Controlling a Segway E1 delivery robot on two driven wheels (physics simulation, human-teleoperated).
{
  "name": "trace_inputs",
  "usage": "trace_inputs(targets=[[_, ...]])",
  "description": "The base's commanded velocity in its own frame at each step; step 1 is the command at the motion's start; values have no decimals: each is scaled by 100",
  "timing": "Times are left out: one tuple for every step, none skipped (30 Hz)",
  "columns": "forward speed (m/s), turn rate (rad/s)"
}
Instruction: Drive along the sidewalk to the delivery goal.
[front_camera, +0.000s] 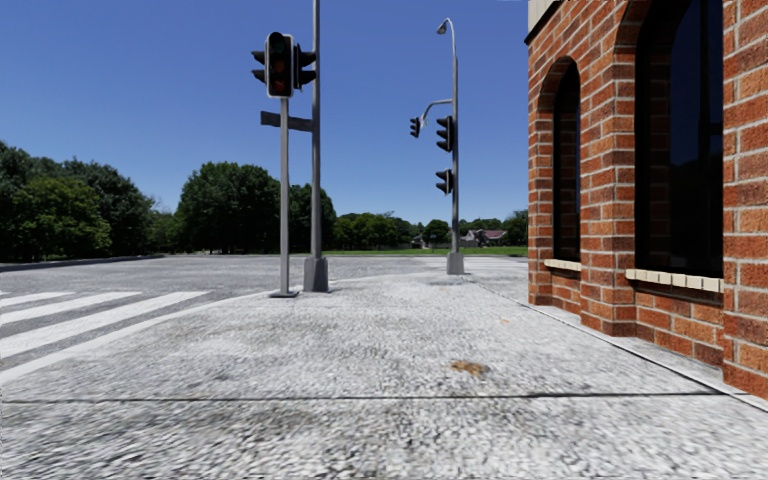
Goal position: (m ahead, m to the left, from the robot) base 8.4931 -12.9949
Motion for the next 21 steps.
trace_inputs(targets=[[200,0],[200,0],[200,0],[200,0],[200,0],[200,0],[200,0],[200,0],[200,0],[200,0],[200,0],[200,0],[200,0],[200,0],[200,0],[200,0],[200,0],[200,0],[200,0],[200,0],[200,0]])
